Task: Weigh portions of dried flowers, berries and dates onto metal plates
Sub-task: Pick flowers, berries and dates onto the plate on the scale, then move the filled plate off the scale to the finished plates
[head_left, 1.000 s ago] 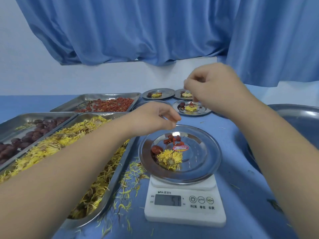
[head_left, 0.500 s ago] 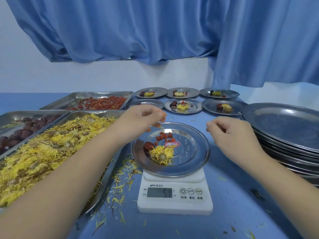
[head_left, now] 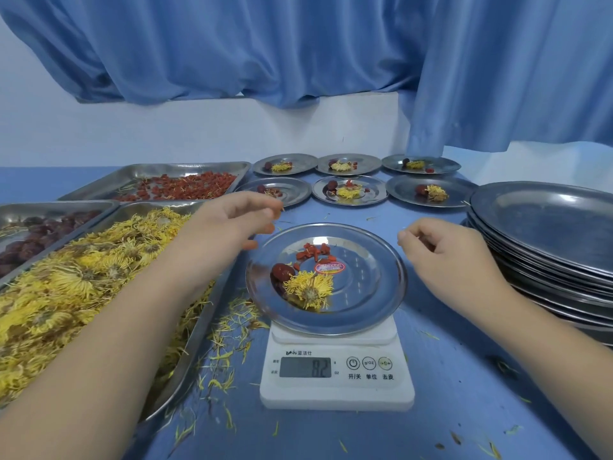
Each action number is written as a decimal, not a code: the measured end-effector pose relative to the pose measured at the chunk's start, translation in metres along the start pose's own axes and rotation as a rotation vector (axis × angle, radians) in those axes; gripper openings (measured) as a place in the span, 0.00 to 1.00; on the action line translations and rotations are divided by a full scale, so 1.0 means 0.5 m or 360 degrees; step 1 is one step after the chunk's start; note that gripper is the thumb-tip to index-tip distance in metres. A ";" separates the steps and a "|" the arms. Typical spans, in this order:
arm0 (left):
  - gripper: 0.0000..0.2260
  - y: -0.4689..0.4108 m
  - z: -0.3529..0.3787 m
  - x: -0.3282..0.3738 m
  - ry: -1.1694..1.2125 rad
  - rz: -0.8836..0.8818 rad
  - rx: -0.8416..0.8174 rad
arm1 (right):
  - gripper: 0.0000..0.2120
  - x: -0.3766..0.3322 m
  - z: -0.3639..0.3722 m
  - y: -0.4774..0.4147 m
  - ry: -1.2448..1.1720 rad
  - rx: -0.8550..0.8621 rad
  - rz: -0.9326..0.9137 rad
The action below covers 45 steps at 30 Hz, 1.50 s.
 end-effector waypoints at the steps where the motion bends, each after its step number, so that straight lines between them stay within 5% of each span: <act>1: 0.08 0.001 -0.009 -0.005 0.0046 -0.0061 0.0053 | 0.11 0.001 0.003 0.000 0.0010 -0.0026 0.0044; 6: 0.08 0.000 -0.027 -0.017 0.0447 -0.0408 0.0118 | 0.12 0.008 0.010 0.003 -0.0026 -0.0119 0.0247; 14: 0.10 -0.004 -0.023 -0.027 0.0455 -0.0495 -0.0006 | 0.04 0.007 0.021 0.007 -0.0395 -0.0377 0.0515; 22: 0.07 -0.001 -0.031 -0.017 0.0722 -0.0495 -0.0039 | 0.10 -0.004 0.023 0.018 -0.1100 -0.0536 0.0794; 31: 0.11 -0.019 -0.063 0.024 0.1279 -0.0340 0.0095 | 0.12 -0.028 0.017 -0.013 -0.1541 -0.0419 0.0974; 45: 0.11 -0.097 -0.212 0.057 0.1363 -0.0233 0.0130 | 0.13 -0.134 0.117 -0.259 -0.1552 -0.0007 0.0954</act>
Point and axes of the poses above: each hand's wrist, its own y-axis away from the middle knuckle, its own z-axis out of the palm, x = y × z, the point moved 3 cm from there along -y, towards the middle knuckle, and after that the axes turned 7 degrees about x, right-handed, at the moved point
